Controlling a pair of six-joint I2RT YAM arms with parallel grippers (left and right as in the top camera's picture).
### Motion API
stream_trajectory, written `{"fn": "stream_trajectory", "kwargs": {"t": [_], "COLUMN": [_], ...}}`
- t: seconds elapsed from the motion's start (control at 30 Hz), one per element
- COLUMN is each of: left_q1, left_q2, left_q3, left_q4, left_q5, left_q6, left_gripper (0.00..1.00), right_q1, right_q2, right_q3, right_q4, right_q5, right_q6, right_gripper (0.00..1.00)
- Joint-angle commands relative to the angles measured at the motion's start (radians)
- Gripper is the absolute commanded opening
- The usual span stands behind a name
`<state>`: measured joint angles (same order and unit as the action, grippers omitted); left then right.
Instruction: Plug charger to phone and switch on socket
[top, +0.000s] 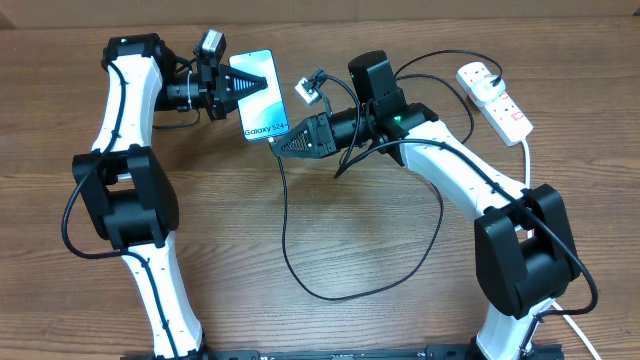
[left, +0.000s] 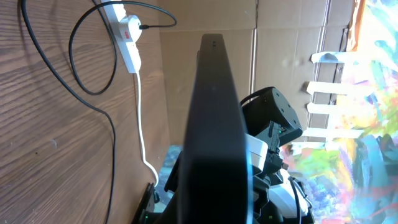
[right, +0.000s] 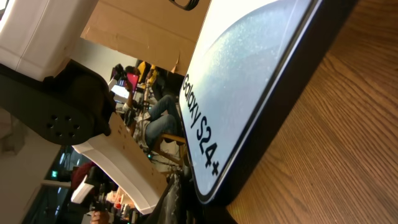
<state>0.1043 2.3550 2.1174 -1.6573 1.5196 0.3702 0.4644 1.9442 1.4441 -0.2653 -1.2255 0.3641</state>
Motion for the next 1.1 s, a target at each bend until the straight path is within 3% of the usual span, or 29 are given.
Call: {"fn": "stream_trajectory", "kwargs": {"t": [0.0, 1.07], "left_q1": [-0.004, -0.01], "left_q2": [-0.005, -0.005], "left_q3": [0.004, 0.004], "left_q4": [-0.008, -0.007], "left_q5": [0.053, 0.046], "left_q6": [0.014, 0.015], "left_gripper": [0.04, 0.04], "right_q1": [-0.009, 0.005], "right_q2": [-0.023, -0.02], "right_q3": [0.014, 0.014], "right_q4": [0.009, 0.072], "right_q5": [0.028, 0.126], "right_q6": [0.007, 0.082], "right_gripper": [0.04, 0.04]}}
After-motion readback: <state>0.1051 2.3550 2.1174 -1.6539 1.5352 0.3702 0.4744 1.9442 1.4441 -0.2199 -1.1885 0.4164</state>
